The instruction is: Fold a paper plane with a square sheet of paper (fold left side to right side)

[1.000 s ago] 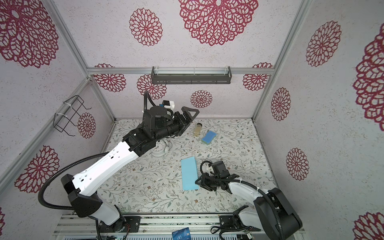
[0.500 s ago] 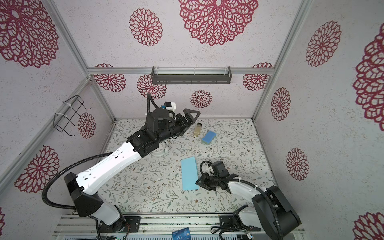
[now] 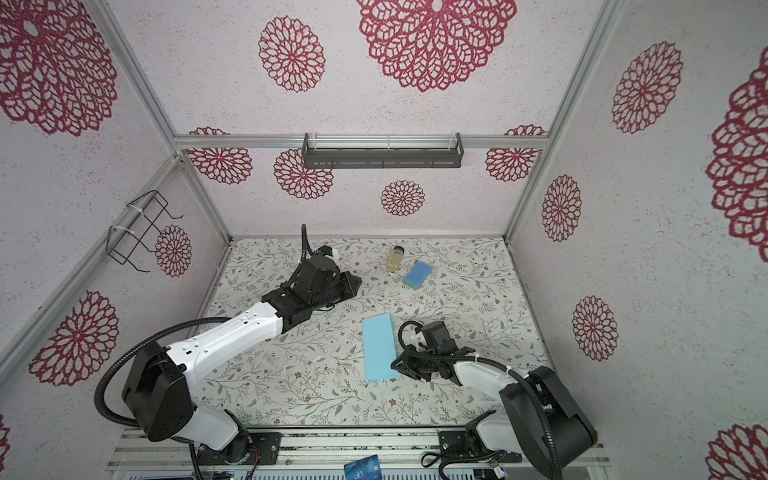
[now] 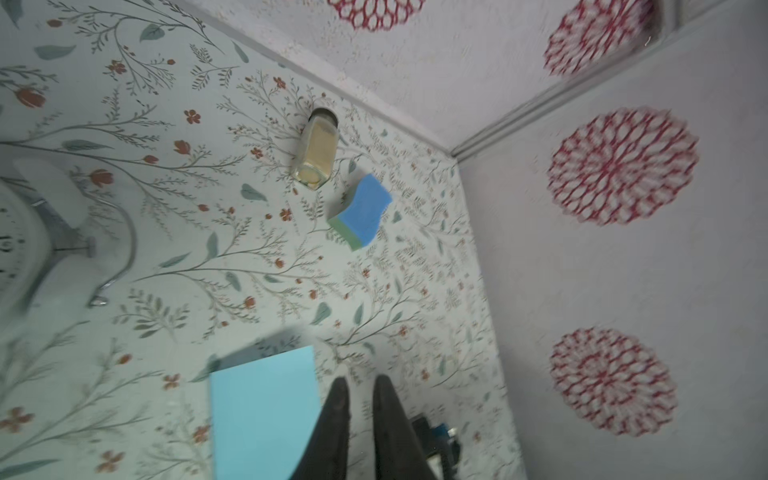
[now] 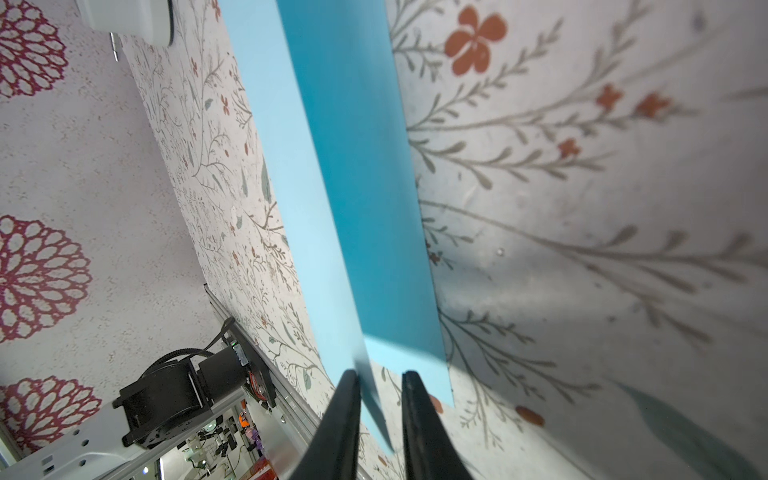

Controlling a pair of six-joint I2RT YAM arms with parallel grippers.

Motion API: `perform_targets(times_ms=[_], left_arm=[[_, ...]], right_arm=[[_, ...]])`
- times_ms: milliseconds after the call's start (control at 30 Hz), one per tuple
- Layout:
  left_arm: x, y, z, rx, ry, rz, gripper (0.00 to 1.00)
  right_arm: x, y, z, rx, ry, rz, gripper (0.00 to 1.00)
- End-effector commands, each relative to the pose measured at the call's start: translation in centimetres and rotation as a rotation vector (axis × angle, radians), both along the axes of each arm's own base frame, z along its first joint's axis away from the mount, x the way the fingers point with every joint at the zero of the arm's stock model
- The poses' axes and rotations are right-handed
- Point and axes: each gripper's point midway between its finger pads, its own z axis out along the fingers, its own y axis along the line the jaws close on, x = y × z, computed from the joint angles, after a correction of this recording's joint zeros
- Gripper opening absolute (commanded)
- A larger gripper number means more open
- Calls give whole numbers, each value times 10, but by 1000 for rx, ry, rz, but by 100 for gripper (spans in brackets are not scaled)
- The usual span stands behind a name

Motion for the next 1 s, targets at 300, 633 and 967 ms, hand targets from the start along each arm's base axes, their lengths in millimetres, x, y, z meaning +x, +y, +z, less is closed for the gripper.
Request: perform_targets(times_ms=[300, 633, 967], left_arm=[[-14, -42, -102, 64, 108, -279, 0], [-37, -60, -163, 80, 220, -343, 0], [-49, -59, -192, 119, 262, -345, 0]], right_arm=[[5, 3, 11, 28, -25, -1, 25], [-2, 0, 12, 29, -26, -3, 26], [-8, -3, 11, 33, -24, -2, 20]])
